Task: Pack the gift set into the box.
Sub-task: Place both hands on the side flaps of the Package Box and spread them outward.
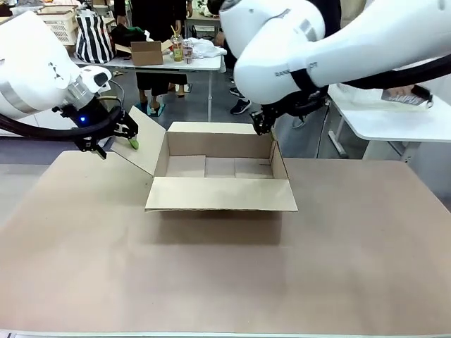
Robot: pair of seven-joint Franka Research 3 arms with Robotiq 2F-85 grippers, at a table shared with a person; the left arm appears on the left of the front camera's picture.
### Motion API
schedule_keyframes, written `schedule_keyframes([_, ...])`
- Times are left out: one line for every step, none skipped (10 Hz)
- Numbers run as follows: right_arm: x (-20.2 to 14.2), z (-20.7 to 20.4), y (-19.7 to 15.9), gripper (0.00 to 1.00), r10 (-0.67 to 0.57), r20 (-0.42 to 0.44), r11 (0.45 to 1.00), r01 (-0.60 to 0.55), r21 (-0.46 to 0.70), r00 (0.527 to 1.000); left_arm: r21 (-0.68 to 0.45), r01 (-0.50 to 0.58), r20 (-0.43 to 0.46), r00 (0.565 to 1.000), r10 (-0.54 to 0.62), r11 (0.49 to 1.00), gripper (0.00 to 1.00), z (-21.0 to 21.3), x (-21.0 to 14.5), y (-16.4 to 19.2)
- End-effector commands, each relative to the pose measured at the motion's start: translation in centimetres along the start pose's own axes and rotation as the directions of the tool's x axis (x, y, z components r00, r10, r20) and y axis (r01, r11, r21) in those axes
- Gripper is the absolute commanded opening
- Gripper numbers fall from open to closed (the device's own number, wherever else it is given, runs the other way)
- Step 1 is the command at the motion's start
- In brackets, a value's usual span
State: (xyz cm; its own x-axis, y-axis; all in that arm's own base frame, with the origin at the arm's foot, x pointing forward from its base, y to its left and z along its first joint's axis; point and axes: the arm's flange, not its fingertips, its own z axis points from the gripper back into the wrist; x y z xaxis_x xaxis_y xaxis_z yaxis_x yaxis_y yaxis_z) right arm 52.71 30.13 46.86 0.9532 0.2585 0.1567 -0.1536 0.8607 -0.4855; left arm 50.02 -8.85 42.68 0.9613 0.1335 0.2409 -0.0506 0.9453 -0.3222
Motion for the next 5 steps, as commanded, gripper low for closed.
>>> schedule_keyframes([1.0, 0.4, 1.0, 1.00, 0.018, 0.002, 1.000, -0.018, -0.017, 1.000, 0.018, -0.009, 0.009, 1.000, 0.009, 1.000, 1.00, 0.1, 0.0, -0.1])
schedule_keyframes([1.0, 0.4, 1.0, 1.00, 0.018, 0.002, 1.000, -0.018, -0.017, 1.000, 0.018, -0.009, 0.009, 1.000, 0.009, 1.000, 1.00, 0.1, 0.0, -0.1])
schedule_keyframes([1.0, 0.4, 1.0, 1.00, 0.018, 0.002, 1.000, -0.018, -0.017, 1.000, 0.018, -0.009, 0.009, 1.000, 0.009, 1.000, 1.00, 0.1, 0.0, -0.1])
schedule_keyframes([0.0, 0.0, 0.3, 1.00, 0.007, 0.001, 1.000, -0.007, 0.001, 1.000, 0.018, -0.009, 0.009, 1.000, 0.009, 1.000, 1.00, 0.1, 0.0, -0.1])
schedule_keyframes([-0.7, -1.6, -2.6, 1.00, -0.064, -0.021, 0.981, 0.067, 0.180, 0.998, 0.018, -0.009, 0.009, 1.000, 0.009, 1.000, 1.00, 0.1, 0.0, -0.1])
